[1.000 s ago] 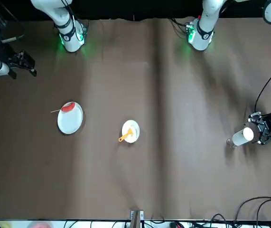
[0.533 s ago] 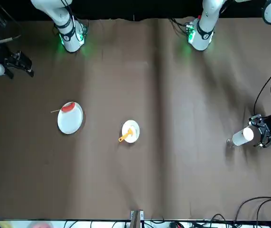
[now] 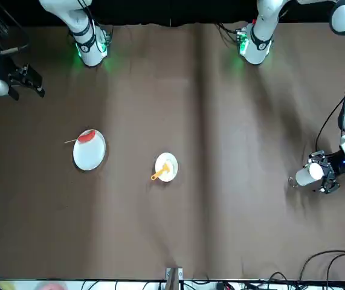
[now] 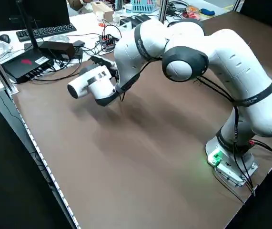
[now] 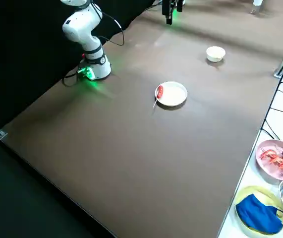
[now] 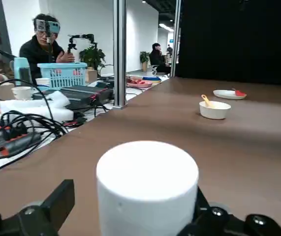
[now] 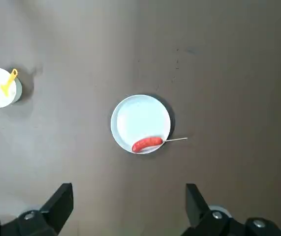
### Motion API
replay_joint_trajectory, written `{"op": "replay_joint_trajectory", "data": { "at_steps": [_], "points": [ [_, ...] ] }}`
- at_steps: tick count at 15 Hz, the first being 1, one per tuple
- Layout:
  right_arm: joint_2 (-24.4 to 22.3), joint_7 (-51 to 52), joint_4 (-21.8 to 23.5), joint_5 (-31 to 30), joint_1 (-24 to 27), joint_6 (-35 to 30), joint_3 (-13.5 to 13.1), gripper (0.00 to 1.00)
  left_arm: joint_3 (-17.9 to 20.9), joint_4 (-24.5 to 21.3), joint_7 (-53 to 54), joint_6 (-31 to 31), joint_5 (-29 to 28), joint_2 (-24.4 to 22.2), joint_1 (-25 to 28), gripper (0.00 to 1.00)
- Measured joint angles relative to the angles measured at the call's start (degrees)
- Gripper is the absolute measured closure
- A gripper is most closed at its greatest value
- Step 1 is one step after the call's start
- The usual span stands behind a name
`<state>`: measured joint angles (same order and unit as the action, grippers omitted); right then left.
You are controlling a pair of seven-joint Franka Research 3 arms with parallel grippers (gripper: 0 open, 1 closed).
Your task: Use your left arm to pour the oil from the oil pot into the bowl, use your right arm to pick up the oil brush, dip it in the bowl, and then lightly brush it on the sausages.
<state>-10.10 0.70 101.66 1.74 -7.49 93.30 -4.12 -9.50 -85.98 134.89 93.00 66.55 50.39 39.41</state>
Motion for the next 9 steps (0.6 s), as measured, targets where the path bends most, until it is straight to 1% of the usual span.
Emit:
{"op": "replay_joint_trajectory", "data": {
  "at_steps": [3,9],
  "points": [
    [0.0,0.0,0.0,0.0,-0.1,-0.1,0.0,0.00,0.3,-1.2,-0.2,0.3,0.0,0.0,-1.8,0.01],
    [0.0,0.0,0.0,0.0,-1.3,-0.2,0.3,0.00,0.9,-1.6,-0.2,0.4,0.0,0.1,-1.1,0.01]
  ]
}}
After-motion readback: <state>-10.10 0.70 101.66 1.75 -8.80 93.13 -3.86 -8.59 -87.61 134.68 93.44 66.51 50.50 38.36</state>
